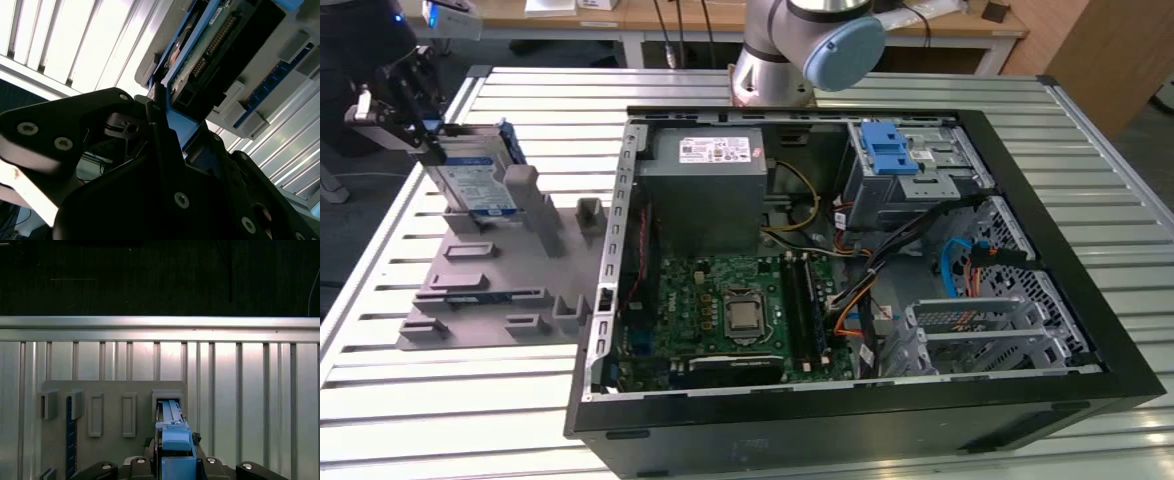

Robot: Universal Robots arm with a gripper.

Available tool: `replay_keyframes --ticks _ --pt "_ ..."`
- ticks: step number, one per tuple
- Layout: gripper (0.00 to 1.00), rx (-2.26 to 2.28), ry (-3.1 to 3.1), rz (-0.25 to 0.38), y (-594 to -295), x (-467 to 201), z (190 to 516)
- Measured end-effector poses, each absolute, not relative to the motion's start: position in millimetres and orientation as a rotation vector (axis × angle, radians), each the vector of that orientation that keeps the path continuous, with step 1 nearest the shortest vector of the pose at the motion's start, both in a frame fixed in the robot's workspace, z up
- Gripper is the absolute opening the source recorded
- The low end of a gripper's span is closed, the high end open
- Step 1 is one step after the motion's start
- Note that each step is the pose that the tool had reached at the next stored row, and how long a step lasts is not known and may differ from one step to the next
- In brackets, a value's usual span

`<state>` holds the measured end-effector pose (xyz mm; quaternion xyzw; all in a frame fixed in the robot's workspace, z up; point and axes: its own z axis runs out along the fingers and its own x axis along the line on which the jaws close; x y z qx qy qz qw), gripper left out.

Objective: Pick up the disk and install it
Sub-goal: 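Pick up the disk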

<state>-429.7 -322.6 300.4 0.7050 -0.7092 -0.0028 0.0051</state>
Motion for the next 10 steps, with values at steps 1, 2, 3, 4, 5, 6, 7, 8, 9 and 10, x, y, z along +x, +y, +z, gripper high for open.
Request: replay_keyframes --ticks 1,2,3,4,5,6,7,8,9,10 --pt "0.37 2.208 -2.221 -0.009 -323 -430 301" --pt "0.37 2.209 -2.221 -0.010 -323 -430 305" --pt "0.37 2.210 -2.222 -0.013 -323 -430 306" --pt "0.37 2.211 -2.223 -0.015 -323 -430 307" --pt "0.37 2.212 -2.224 -0.017 -323 -430 309" --pt "0.37 2.212 -2.225 -0.019 -323 -430 310" --pt "0.37 2.213 -2.226 -0.021 -323 -430 311" --pt "0.37 2.214 -2.226 -0.022 -323 -430 313" --pt "0.37 2.214 -2.227 -0.024 -323 -430 314" --pt "0.37 2.215 -2.228 -0.025 -323 -430 316"
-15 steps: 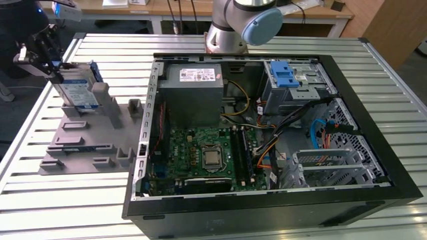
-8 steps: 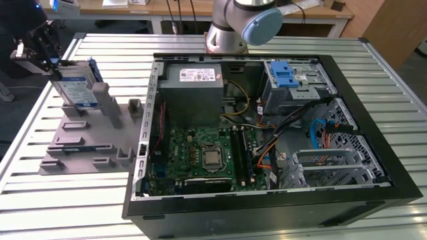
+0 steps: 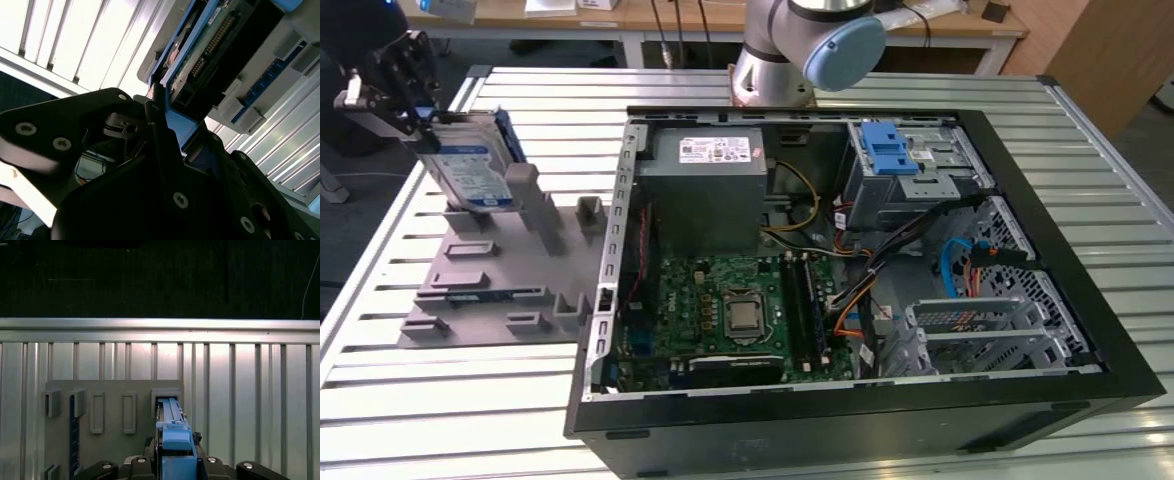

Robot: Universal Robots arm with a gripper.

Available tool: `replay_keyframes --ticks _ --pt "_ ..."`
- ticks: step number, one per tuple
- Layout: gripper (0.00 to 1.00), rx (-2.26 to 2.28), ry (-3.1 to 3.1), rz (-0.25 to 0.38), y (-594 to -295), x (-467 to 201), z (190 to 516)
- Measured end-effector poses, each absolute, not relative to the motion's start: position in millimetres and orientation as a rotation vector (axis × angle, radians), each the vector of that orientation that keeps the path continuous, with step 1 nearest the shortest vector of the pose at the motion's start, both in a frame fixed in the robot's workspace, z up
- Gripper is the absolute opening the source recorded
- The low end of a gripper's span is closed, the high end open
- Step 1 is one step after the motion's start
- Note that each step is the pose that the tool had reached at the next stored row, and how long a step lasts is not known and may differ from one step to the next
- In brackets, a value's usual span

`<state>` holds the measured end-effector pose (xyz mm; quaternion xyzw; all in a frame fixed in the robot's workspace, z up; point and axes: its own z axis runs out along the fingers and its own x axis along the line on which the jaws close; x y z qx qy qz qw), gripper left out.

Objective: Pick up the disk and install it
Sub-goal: 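Pick up the disk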

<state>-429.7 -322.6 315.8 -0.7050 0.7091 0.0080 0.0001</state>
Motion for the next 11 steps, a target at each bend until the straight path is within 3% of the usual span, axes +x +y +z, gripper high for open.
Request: replay_keyframes --ticks 11 --pt "0.37 -2.212 2.225 0.031 -323 -430 331"
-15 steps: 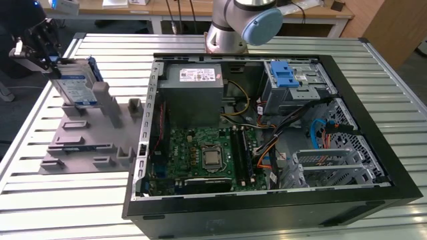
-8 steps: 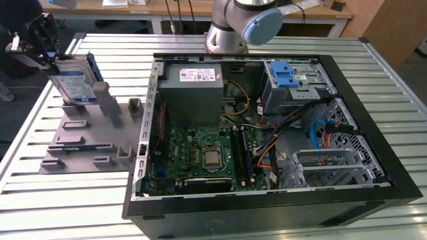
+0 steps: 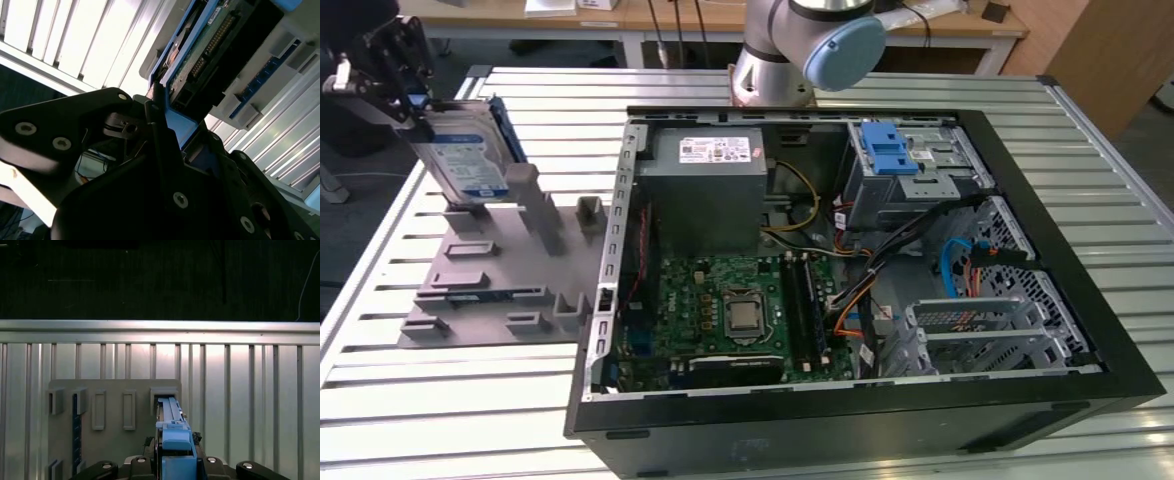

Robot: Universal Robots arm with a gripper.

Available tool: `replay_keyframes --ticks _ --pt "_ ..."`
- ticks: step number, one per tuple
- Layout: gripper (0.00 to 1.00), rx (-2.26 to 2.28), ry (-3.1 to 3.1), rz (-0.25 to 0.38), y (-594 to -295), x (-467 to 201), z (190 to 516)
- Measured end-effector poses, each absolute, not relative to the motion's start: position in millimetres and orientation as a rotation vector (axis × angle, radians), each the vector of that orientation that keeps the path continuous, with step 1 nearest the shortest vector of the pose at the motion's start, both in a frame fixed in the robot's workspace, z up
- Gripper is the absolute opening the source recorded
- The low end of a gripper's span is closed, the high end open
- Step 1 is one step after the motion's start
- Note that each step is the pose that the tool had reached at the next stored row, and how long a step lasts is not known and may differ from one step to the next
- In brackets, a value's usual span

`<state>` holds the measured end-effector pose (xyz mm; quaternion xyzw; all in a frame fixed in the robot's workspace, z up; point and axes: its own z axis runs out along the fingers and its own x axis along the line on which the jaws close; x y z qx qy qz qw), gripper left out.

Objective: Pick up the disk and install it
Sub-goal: 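Pick up the disk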

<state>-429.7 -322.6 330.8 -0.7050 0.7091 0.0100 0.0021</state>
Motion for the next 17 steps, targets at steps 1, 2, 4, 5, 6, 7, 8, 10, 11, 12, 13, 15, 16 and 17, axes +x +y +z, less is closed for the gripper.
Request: replay_keyframes --ticks 1,2,4,5,6,7,8,10,11,12,13,15,16,17 --pt "0.37 -2.212 2.225 0.031 -323 -430 332" --pt "0.37 -2.212 2.225 0.031 -323 -430 334" --pt "0.37 -2.212 2.225 0.031 -323 -430 336" --pt "0.37 -2.212 2.225 0.031 -323 -430 338" --pt "0.37 -2.212 2.225 0.031 -323 -430 339" --pt "0.37 -2.212 2.225 0.031 -323 -430 340" --pt "0.37 -2.212 2.225 0.031 -323 -430 341" --pt "0.37 -2.212 2.225 0.032 -323 -430 343" --pt "0.37 -2.212 2.225 0.032 -323 -430 344" --pt "0.37 -2.212 2.225 0.032 -323 -430 345" --pt "0.37 -2.212 2.225 0.031 -323 -430 346" --pt "0.37 -2.212 2.225 0.031 -323 -430 347" --pt "0.37 -2.212 2.225 0.032 -323 -430 348" --pt "0.37 -2.212 2.225 0.031 -323 -430 349"
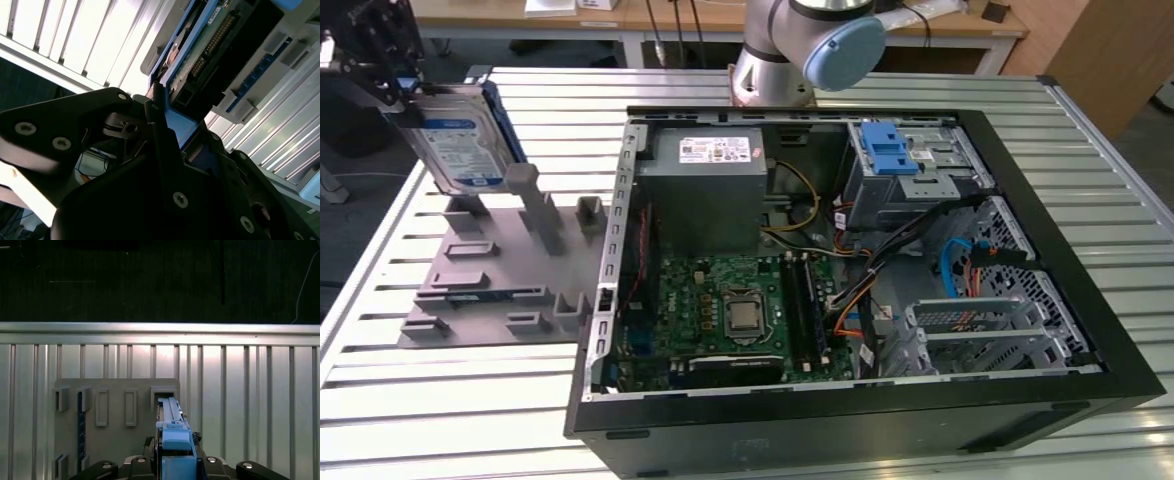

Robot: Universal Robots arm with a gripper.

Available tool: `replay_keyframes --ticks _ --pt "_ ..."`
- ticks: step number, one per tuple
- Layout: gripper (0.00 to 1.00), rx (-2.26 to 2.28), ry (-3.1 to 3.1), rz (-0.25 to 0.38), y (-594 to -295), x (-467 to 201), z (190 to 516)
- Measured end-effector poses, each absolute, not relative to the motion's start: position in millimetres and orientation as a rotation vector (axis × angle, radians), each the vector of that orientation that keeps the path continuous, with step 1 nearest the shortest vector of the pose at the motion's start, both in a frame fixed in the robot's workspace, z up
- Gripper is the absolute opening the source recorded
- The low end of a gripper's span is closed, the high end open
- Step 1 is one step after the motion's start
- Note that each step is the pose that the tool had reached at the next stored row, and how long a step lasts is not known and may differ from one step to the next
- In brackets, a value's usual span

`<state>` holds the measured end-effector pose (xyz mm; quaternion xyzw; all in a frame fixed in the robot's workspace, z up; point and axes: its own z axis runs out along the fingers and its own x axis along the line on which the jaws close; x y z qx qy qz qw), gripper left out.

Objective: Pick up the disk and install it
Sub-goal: 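Pick up the disk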

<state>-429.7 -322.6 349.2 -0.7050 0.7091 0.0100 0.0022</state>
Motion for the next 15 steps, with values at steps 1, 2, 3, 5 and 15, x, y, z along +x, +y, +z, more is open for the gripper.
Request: replay_keyframes --ticks 1,2,3,5,15 --pt "0.37 -2.212 2.225 0.031 -323 -430 350" --pt "0.37 -2.212 2.225 0.031 -323 -430 351" --pt "0.37 -2.212 2.225 0.031 -323 -430 352" --pt "0.37 -2.212 2.225 0.032 -323 -430 355" --pt "0.37 -2.212 2.225 0.032 -323 -430 367"
